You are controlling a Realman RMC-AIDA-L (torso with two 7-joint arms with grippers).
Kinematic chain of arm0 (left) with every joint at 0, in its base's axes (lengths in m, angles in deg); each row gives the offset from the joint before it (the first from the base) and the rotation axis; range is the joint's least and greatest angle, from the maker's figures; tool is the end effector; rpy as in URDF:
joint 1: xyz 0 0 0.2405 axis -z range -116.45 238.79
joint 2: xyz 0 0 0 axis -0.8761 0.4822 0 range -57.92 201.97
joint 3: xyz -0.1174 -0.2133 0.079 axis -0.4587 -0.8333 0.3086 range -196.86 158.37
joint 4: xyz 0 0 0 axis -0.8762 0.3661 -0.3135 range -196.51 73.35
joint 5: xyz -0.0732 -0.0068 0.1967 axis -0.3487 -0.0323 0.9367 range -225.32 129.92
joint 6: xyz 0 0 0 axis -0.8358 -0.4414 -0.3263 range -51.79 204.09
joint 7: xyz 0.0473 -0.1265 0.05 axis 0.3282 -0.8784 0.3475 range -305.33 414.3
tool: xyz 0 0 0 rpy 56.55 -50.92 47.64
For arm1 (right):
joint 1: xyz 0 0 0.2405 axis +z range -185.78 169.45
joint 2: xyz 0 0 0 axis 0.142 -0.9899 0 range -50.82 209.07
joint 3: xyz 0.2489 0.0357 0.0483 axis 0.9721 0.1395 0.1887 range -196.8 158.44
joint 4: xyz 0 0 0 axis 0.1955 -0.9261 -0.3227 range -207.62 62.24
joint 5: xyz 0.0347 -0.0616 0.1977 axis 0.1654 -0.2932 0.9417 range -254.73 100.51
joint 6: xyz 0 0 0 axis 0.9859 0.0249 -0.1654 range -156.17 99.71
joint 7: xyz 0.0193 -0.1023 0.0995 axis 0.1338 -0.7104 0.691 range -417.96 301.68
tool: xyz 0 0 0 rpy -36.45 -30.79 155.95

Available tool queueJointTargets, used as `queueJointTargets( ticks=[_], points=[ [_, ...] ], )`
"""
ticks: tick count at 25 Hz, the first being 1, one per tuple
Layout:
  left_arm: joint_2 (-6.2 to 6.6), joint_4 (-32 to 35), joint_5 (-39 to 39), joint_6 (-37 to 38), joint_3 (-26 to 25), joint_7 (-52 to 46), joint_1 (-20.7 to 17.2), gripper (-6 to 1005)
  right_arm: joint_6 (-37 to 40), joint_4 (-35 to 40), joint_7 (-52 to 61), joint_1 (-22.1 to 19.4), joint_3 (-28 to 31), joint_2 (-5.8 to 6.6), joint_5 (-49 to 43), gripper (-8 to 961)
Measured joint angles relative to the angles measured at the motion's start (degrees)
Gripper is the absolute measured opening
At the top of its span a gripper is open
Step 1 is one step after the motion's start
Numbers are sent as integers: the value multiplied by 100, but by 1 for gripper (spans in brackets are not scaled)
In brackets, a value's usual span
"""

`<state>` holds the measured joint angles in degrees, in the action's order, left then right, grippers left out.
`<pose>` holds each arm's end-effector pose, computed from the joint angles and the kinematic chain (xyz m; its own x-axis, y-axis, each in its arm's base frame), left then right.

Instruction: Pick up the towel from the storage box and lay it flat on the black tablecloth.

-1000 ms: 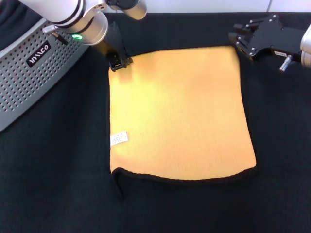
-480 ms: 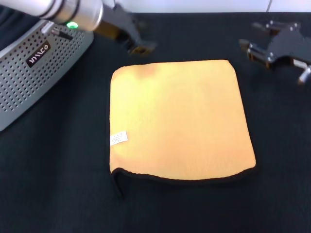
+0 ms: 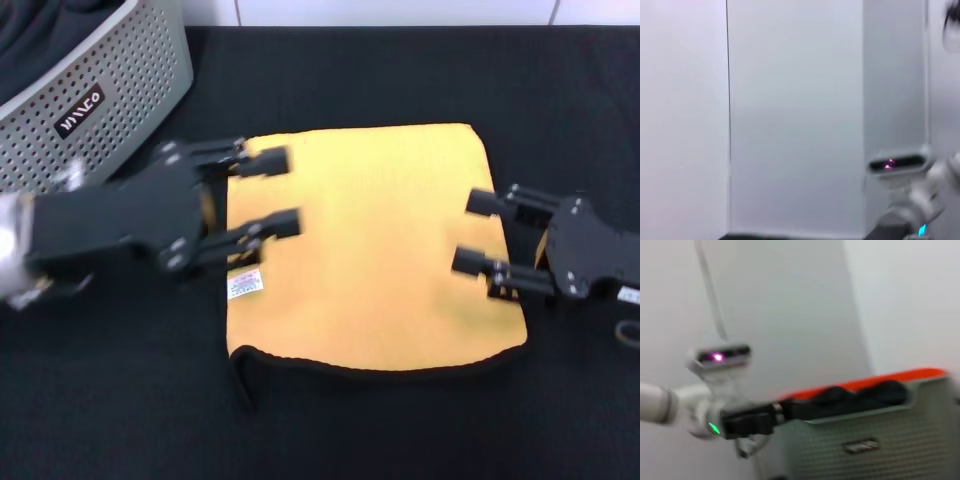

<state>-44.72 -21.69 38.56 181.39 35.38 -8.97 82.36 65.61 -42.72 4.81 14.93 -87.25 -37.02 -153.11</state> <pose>-0.2358 0.2801 0.0282 0.6721 -0.0176 0.7402 0.1447 -0.9773 -0.1547 0.2399 0.2902 -0.0135 0.6595 -0.1392 -0.7387 -0.2968 -0.9511 -0.0858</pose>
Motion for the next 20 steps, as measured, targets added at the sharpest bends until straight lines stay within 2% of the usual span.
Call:
queueJointTargets(
  ticks=[2, 4, 8, 11, 20],
  points=[
    [162, -410, 20, 387, -139, 141, -104, 543, 237, -72, 58, 17, -98, 0, 24, 558],
    [264, -561, 98, 505, -152, 190, -185, 543, 405, -81, 93, 29, -275, -2, 51, 640],
    [372, -626, 295, 520, -183, 283, -333, 543, 596, -92, 133, 184, -553, -4, 112, 750],
    [414, -650, 365, 504, -184, 309, -358, 543, 619, -134, 201, 316, -713, -4, 150, 819],
    [425, -652, 456, 422, -348, 360, -320, 543, 120, -125, 217, 497, -1779, -4, 1066, 821]
  ],
)
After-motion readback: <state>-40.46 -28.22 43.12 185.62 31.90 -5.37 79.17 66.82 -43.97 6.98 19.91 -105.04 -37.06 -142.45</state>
